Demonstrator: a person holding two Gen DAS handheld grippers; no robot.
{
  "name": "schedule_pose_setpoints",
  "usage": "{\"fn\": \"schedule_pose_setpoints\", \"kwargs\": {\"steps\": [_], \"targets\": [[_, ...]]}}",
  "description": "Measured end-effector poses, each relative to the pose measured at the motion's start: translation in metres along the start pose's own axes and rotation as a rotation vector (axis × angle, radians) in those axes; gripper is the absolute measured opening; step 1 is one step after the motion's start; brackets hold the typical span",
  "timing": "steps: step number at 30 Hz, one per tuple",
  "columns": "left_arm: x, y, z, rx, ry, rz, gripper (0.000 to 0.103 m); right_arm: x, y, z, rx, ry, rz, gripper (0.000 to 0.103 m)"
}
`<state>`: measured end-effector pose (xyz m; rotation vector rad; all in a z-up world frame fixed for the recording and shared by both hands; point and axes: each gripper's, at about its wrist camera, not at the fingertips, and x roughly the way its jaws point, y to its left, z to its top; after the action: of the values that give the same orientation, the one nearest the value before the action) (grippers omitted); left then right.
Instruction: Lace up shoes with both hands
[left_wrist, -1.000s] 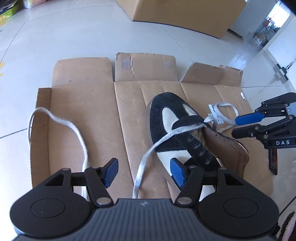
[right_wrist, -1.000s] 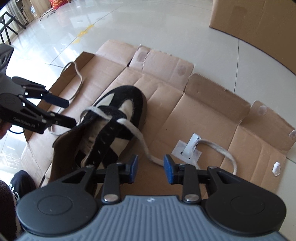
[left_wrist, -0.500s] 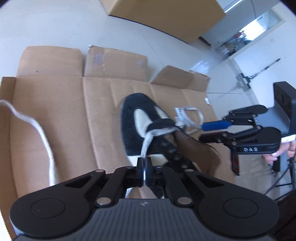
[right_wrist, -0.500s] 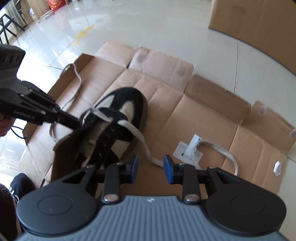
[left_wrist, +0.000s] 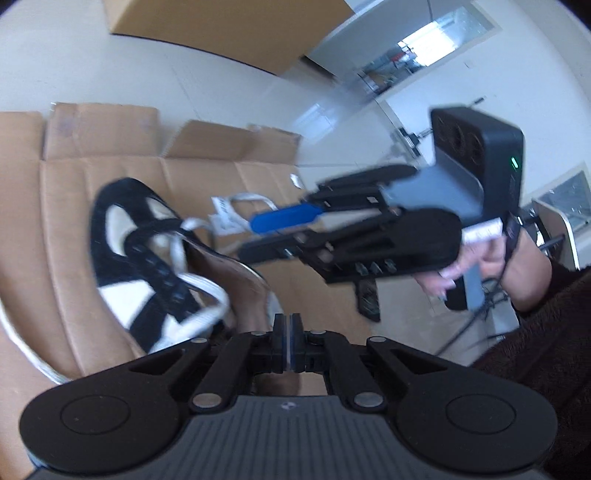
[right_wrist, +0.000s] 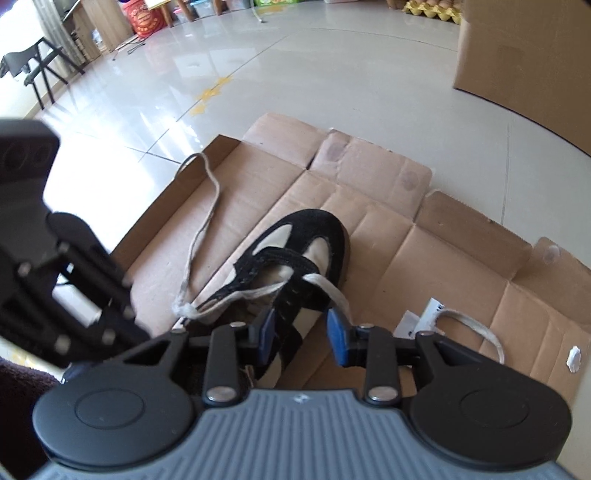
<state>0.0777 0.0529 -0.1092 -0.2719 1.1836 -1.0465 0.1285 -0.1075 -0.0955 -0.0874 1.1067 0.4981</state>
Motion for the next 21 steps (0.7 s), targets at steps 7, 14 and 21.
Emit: {"fn": "schedule_pose_setpoints", "kwargs": {"steps": [7,14,21], "targets": [[-0.011,-0.020,-0.012,0.189,0.068,0.232,0.039,-0.005,0.009,-0.006,-0.045,0.001,0.026,0.037],[-0.005,0.008,-0.022,0.488,0.199,0.555,0.049,-0.006,0.002,-0.007,-0.026,-0.004,0.019,0.040],[0.042,0.034,-0.049,0.728,0.327,0.523,0.000,-0.008,-0.008,-0.008,-0.001,-0.006,-0.014,0.040]]}}
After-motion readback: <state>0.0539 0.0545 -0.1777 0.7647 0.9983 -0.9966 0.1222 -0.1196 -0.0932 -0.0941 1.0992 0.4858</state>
